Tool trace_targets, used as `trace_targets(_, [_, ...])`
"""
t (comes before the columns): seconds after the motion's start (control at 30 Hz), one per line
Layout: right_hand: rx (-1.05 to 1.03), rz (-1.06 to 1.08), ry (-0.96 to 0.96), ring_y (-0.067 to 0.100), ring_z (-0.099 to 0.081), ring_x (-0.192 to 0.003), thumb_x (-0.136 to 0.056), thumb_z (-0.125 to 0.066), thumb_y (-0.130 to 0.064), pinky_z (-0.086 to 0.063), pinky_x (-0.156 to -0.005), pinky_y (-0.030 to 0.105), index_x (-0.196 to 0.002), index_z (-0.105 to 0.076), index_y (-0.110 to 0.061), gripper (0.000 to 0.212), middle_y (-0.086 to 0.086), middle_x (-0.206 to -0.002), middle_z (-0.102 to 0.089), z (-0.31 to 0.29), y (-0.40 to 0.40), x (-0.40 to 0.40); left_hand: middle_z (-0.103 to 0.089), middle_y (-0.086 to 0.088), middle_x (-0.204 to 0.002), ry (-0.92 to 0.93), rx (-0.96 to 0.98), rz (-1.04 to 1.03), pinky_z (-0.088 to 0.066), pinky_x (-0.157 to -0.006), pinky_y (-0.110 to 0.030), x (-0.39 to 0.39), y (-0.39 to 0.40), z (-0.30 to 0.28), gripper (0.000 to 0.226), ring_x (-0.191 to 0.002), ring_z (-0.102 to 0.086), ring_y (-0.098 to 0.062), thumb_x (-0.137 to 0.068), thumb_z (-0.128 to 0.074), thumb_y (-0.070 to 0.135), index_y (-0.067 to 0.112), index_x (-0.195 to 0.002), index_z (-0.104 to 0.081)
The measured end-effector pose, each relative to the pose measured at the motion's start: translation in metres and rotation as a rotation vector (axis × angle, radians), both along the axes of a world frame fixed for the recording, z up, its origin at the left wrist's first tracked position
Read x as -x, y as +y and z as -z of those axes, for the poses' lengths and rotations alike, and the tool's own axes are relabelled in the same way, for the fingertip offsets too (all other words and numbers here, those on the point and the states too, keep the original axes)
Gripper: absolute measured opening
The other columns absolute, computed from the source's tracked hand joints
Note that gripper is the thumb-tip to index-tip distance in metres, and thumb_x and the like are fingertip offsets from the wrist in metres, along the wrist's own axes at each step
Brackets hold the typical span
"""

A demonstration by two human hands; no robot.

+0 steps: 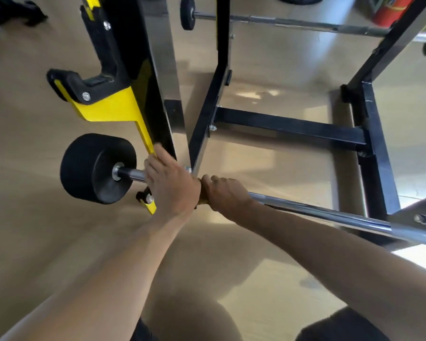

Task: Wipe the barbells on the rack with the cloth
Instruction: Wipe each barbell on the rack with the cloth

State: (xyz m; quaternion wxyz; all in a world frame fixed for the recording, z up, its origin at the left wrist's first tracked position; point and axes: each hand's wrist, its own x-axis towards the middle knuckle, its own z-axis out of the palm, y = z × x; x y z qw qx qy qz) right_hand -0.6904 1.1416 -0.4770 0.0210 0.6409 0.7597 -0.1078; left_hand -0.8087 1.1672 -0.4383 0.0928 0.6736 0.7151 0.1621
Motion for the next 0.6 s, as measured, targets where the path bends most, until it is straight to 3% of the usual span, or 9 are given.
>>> trace_targets(0.13, [-0.002,-0.034,0.001,0.024,-0.061,-0.082,-0.092,-0.057,-0.023,-0.048,-0.069,0.034,-0.121,-0.046,-0.014,0.032,0.008,-0.106,-0.063,0.0,-0.031,-0.046,-0.051,-0.016,-0.13,-0.144,-0.245,0.225,-0.046,-0.103,-0.043,-0.033,-0.018,-0.013,0.045,-0.121,-0.05,-0.029,-0.092,-0.053,0.01,0.006,-0.136,-0.042])
trace_targets(0.23, [-0.031,-0.033,-0.078,0.025,-0.064,-0.087,-0.091,-0.055,-0.028,-0.045,-0.077,0.036,-0.118,-0.048,-0.015,0.031,0.006,-0.106,-0.064,-0.001,-0.065,-0.096,-0.057,-0.007,-0.118,-0.166,-0.102,0.449,-0.048,-0.096,-0.038,-0.064,-0.033,-0.001,0.025,-0.107,-0.054,-0.02,-0.101,-0.043,0.016,0.011,-0.124,-0.051])
trace_targets(0.33, [0.005,0.036,-0.141,0.021,-0.064,-0.093,-0.09,-0.059,-0.032,-0.046,-0.091,0.041,-0.119,-0.049,-0.019,0.033,0.002,-0.107,-0.064,-0.005,-0.116,-0.164,-0.059,-0.002,-0.102,-0.104,-0.021,0.623,-0.047,-0.085,-0.029,-0.119,-0.054,0.006,0.02,-0.09,-0.053,-0.015,-0.104,-0.037,0.024,0.014,-0.108,-0.053])
trace_targets(0.4, [0.049,0.147,-0.182,0.02,-0.061,-0.098,-0.087,-0.064,-0.033,-0.041,-0.099,0.045,-0.117,-0.051,-0.023,0.035,0.0,-0.105,-0.063,-0.011,-0.156,-0.216,-0.059,-0.002,-0.096,-0.092,0.028,0.73,-0.051,-0.081,-0.032,-0.167,-0.073,0.007,0.021,-0.084,-0.054,-0.017,-0.105,-0.036,0.027,0.013,-0.104,-0.052])
trace_targets(0.47, [0.042,0.281,-0.257,0.024,-0.062,-0.091,-0.08,-0.069,-0.031,-0.045,-0.091,0.045,-0.106,-0.056,-0.024,0.03,0.0,-0.095,-0.064,-0.018,-0.199,-0.27,-0.063,-0.005,-0.097,-0.059,0.069,0.834,-0.052,-0.08,-0.039,-0.217,-0.094,0.009,0.023,-0.085,-0.058,-0.023,-0.105,-0.036,0.027,0.011,-0.105,-0.053])
trace_targets(0.53, [0.005,0.436,-0.265,0.031,-0.065,-0.084,-0.071,-0.079,-0.024,-0.049,-0.077,0.041,-0.098,-0.062,-0.018,0.033,0.006,-0.089,-0.067,-0.027,-0.241,-0.317,-0.066,-0.012,-0.102,-0.009,0.135,0.915,-0.046,-0.075,-0.036,-0.261,-0.113,0.01,0.028,-0.092,-0.061,-0.032,-0.104,-0.033,0.026,0.009,-0.107,-0.055])
trace_targets(0.6, [0.05,0.491,-0.286,0.034,-0.067,-0.089,-0.067,-0.086,-0.018,-0.055,-0.077,0.041,-0.103,-0.065,-0.013,0.042,0.011,-0.095,-0.07,-0.029,-0.265,-0.341,-0.067,-0.016,-0.106,0.042,0.233,0.945,-0.037,-0.071,-0.036,-0.291,-0.127,0.016,0.037,-0.096,-0.062,-0.035,-0.104,-0.03,0.028,0.007,-0.107,-0.06])
